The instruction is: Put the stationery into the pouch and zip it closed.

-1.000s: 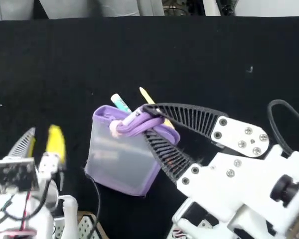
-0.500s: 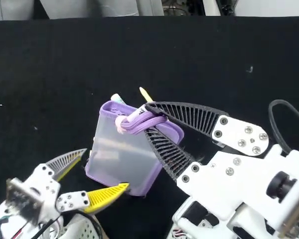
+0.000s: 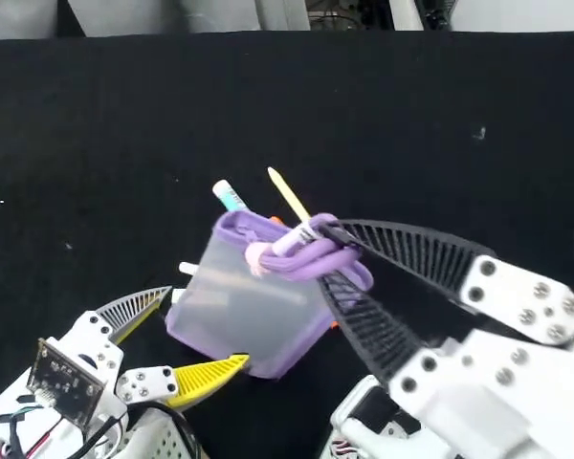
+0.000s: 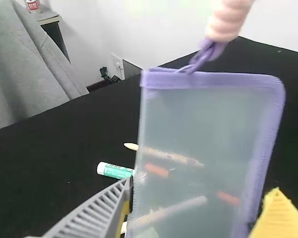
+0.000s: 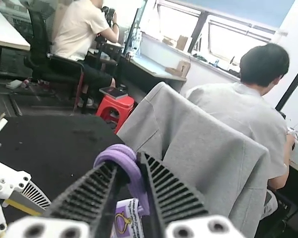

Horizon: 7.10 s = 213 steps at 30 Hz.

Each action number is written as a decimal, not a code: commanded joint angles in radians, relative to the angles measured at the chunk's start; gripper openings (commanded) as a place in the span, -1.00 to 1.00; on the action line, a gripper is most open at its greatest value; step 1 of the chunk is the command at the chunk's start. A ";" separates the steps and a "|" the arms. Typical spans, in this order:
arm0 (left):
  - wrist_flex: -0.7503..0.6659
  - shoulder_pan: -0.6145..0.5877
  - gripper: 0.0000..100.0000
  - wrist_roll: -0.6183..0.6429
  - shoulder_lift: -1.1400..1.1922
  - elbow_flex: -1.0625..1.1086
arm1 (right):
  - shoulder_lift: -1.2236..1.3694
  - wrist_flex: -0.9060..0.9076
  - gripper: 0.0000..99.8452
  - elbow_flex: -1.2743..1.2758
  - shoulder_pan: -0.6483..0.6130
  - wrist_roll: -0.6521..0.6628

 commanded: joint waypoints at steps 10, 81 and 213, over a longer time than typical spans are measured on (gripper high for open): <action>-0.005 0.021 -0.20 -0.018 0.006 -0.019 | 0.001 0.032 -0.98 0.016 -0.328 0.028; 0.026 0.285 -0.94 -0.046 0.008 -0.182 | -0.074 -0.117 -0.98 0.389 0.376 0.358; -0.417 -0.354 -0.25 0.848 1.567 -0.088 | 0.239 -0.149 -0.98 -0.113 1.281 -0.072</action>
